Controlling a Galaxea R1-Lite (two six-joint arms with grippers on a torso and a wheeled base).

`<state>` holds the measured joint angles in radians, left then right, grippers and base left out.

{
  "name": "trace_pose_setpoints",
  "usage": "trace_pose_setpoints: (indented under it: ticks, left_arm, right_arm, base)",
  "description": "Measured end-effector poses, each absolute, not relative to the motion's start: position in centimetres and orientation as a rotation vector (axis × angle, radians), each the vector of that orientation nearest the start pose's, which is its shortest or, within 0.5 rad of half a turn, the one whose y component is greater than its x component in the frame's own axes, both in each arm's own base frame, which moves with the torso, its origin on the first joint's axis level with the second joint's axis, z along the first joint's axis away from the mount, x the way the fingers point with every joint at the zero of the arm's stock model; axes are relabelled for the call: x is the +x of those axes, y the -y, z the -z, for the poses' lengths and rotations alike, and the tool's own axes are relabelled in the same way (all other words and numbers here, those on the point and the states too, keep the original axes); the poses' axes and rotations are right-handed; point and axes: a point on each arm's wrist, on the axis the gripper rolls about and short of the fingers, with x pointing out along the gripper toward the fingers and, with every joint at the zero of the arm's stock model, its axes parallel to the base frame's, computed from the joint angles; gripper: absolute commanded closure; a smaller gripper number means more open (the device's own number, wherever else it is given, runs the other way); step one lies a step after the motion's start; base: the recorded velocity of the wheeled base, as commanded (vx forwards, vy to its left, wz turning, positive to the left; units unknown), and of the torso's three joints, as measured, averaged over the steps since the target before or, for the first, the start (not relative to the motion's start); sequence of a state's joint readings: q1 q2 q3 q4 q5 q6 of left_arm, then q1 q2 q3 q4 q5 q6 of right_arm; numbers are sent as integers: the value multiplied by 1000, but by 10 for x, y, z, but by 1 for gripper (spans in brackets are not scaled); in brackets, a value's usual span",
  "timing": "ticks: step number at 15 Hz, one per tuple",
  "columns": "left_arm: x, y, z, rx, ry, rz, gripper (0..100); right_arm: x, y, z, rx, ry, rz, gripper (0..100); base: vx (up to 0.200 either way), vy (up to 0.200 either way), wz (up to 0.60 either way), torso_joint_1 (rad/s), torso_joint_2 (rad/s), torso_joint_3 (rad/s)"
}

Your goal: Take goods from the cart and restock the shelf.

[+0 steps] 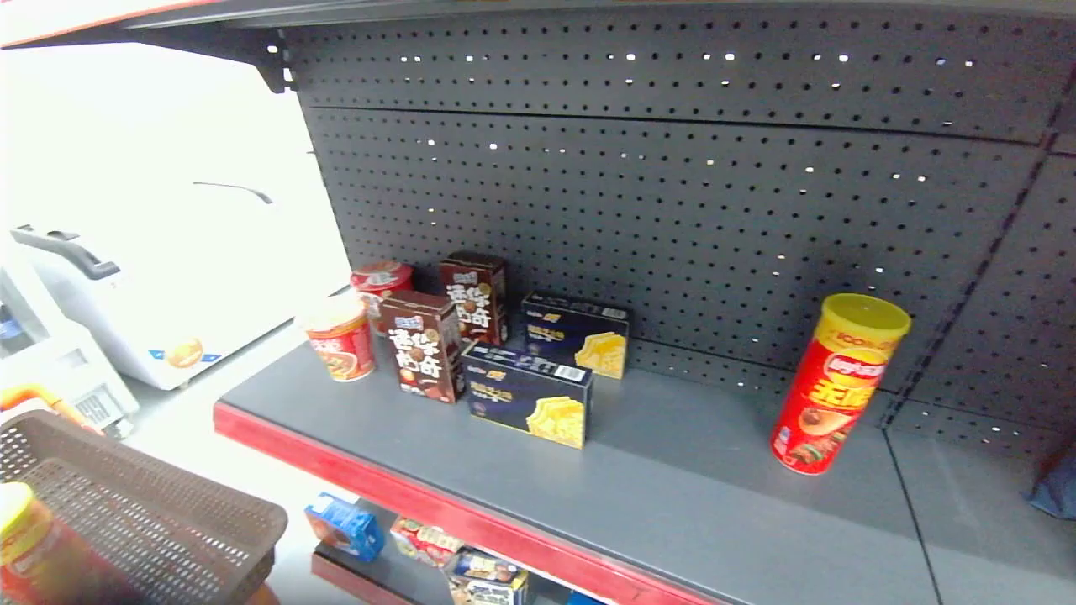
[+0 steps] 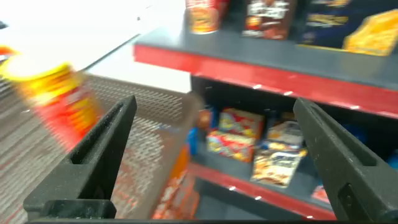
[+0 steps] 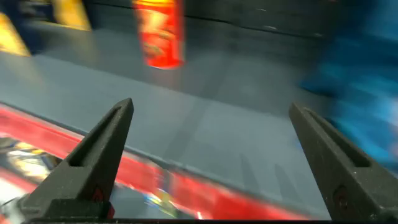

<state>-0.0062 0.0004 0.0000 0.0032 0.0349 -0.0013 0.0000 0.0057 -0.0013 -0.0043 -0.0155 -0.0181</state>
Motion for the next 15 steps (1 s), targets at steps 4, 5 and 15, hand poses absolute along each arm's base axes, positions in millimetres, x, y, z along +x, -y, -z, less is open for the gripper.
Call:
trace_pose_setpoints:
  ticks: [4, 5, 15]
  left_arm:
    - [-23, -1, -75, -1, -3, -28, 0]
    - [-23, -1, -75, -1, -4, -27, 0]
    - [-26, -1, -86, 20, 18, -12, 0]
  right_arm:
    - [-22, 0, -76, -18, 0, 16, 0]
    - [-22, 0, -76, -19, 0, 16, 0]
    - [-22, 0, -76, -10, 0, 16, 0]
  base:
    - [0, 0, 600, 4, 2, 2]
    - [0, 0, 600, -2, 7, 7]
    - [0, 0, 240, 2, 0, 1]
